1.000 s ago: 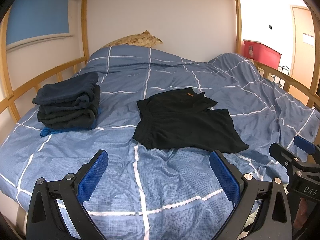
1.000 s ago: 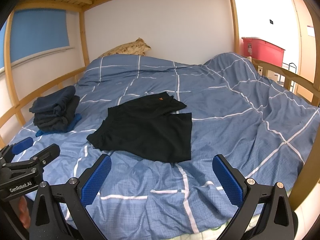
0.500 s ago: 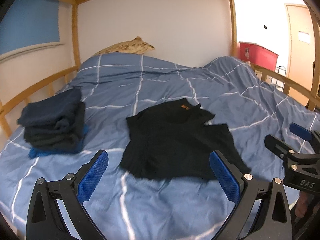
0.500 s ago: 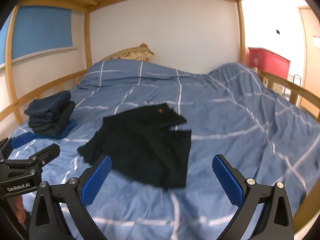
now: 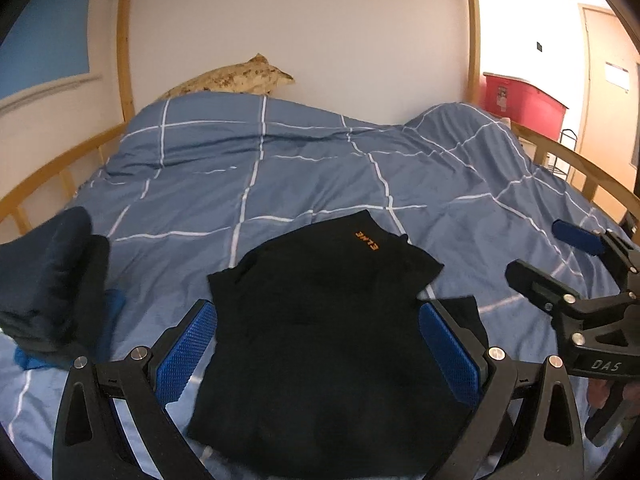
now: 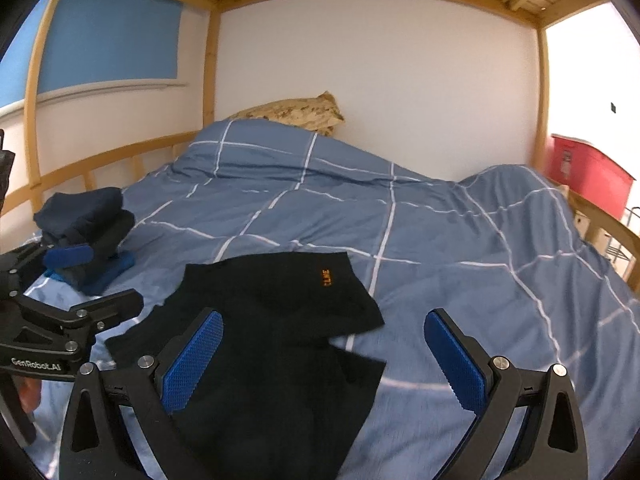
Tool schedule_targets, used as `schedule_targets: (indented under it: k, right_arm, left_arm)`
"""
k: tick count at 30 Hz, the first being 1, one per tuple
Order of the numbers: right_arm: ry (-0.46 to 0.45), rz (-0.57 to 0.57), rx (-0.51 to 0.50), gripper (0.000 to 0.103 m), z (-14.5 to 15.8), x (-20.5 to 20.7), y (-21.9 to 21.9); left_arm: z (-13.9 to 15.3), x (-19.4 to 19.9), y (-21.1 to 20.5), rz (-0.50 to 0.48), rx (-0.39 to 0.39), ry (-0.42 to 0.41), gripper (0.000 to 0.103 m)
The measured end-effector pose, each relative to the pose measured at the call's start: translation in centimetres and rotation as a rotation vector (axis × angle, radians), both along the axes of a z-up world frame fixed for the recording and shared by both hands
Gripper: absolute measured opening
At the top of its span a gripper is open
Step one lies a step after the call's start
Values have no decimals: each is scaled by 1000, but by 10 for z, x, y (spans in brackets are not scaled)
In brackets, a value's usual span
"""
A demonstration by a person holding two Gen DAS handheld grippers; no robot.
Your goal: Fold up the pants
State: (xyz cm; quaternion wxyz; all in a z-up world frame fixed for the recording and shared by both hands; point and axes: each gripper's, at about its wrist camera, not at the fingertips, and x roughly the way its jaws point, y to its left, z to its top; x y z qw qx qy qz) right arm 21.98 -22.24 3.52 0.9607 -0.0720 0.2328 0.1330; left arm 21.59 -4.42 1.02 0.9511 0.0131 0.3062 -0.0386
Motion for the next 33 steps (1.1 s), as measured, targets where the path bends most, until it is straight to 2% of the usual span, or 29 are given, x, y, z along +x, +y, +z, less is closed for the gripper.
schedule_targets:
  k: [8, 11, 14, 16, 19, 22, 24, 27, 29, 31, 33]
  right_arm:
    - [34, 53, -55, 90, -26, 63, -4]
    - [64, 76, -62, 86, -38, 86, -5]
    - [109, 100, -65, 77, -52, 110, -5]
    - [139, 114, -47, 73, -61, 124, -7]
    - [156, 126, -23, 73, -74, 136, -7]
    - [154, 137, -81, 70, -93, 142, 0]
    - [164, 140, -97, 68, -105, 147, 1]
    - [178, 106, -79, 65, -116, 157, -8]
    - [209, 98, -28, 62, -121, 164, -16]
    - [243, 95, -14, 55, -127, 172, -18]
    - [253, 87, -3, 53, -130, 175, -20]
  left_arm:
    - [-10, 62, -19, 48, 45, -11, 103]
    - [-15, 90, -24, 77, 60, 11, 103]
    - [-31, 109, -20, 124, -16, 43, 103]
    - [-45, 113, -21, 121, -39, 52, 103]
    - [-66, 116, -22, 111, -17, 57, 103]
    - [-77, 116, -20, 98, 2, 59, 103]
    - [-81, 118, -20, 83, 33, 57, 103]
    - [-88, 119, -19, 112, 91, 49, 103]
    - [-92, 121, -16, 112, 82, 61, 103]
    - [-95, 122, -17, 96, 63, 69, 103]
    - [-95, 123, -17, 87, 52, 73, 103]
